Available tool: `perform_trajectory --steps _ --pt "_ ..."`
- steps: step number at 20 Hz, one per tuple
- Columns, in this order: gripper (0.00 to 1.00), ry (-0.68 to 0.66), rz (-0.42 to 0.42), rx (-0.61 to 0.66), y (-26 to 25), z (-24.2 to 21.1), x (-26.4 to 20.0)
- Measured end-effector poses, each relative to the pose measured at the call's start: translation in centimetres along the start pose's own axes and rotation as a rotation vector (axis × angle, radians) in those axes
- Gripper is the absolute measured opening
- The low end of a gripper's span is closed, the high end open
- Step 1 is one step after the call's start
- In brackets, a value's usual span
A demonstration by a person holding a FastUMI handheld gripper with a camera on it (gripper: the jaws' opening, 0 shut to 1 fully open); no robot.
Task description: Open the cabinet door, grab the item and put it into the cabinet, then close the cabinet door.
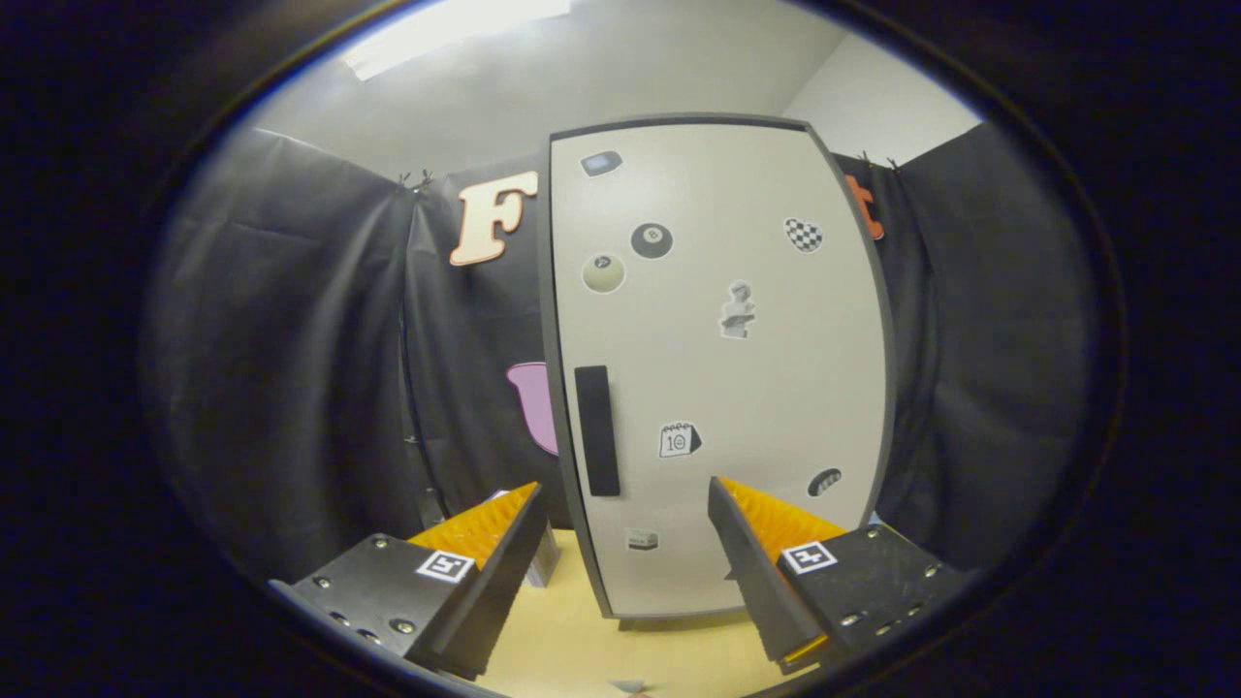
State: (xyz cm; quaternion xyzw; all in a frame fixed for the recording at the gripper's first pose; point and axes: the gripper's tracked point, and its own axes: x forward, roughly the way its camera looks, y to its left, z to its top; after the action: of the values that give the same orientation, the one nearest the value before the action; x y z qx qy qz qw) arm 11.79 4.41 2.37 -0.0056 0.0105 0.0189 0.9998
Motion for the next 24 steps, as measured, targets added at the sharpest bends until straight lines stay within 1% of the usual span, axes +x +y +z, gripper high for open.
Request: perform_trajectory --steps 4,6,8,12,13,14,17,19,20,21,24 --pt "0.99 0.024 -0.031 0.021 0.3 -0.6 5.2" --pt "0.99 0.035 -0.039 0.009 0.4 -1.1 7.3" --pt "0.99 0.052 -0.036 -0.004 0.8 -1.6 8.9" --pt "0.99 0.038 -0.039 -0.005 1.3 -1.4 10.9" --pt "0.97 0.039 -0.038 -0.004 1.3 -1.5 11.2" --pt "0.93 0.041 -0.037 0.001 1.5 -1.5 11.5" --pt "0.70 0.050 -0.031 0.004 1.6 -1.7 12.4" --pt "0.70 0.069 -0.036 -0.014 1.6 -2.0 12.6" --pt "0.70 0.071 -0.010 -0.015 2.1 -2.2 13.0" --pt "0.61 0.065 -0.009 -0.011 2.7 -1.9 12.2" --pt "0.35 0.080 -0.020 -0.050 2.6 -2.6 13.1"
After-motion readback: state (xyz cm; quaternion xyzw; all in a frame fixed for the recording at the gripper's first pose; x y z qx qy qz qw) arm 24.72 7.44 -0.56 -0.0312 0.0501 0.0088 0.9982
